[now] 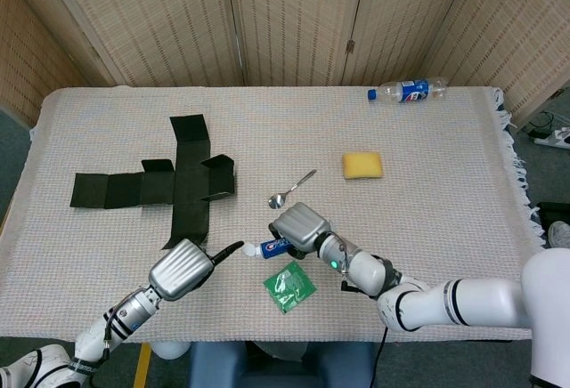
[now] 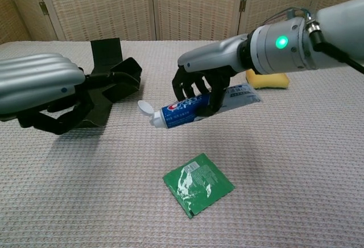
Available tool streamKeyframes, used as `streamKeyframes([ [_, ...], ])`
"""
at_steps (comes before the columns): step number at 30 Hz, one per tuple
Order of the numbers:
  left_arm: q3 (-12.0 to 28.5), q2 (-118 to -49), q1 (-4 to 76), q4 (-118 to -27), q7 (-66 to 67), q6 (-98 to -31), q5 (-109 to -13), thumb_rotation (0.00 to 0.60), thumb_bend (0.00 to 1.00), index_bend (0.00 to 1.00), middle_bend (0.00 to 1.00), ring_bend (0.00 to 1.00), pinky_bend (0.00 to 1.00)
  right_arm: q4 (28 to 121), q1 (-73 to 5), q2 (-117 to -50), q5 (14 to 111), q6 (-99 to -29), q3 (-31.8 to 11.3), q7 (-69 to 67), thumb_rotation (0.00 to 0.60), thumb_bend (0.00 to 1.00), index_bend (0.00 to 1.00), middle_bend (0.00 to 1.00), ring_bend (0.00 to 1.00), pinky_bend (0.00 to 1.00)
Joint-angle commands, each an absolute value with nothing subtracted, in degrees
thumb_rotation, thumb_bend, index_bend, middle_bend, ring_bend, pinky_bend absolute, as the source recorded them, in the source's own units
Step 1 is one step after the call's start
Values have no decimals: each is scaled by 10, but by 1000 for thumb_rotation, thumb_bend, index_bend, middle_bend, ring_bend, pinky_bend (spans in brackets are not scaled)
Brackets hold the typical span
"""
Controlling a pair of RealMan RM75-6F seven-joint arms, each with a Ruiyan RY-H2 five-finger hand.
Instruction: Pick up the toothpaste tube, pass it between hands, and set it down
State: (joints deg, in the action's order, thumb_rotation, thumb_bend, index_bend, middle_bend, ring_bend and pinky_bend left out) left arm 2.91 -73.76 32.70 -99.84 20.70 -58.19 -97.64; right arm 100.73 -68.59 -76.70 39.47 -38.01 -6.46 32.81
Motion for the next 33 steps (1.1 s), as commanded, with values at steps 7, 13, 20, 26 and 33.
streamKeyframes([
  [7,20,-750,335,-999,236,-565,-947,600,802,121,840,825,713,1005,-689,-774,413,-394,-57,301,600,999,709,650,621,559],
  [13,13,-750,333,-997,241,-567,-935,600,801,128,840,825,714,1003,-682,-772,435,-400,-54,278,600,1000,712,651,620,559],
  [20,5,-751,329,-995,239,-576,-927,600,801,124,840,825,714,997,-662,-780,479,-416,-62,235,600,1000,727,656,628,566],
  [26,3,-753,327,-995,217,-581,-917,600,802,101,840,815,714,985,-634,-795,533,-439,-73,184,600,1000,733,660,631,574],
  [33,10,-736,310,-1006,127,-616,-897,600,665,10,657,649,712,964,-594,-812,594,-465,-81,113,600,1000,734,660,627,573],
])
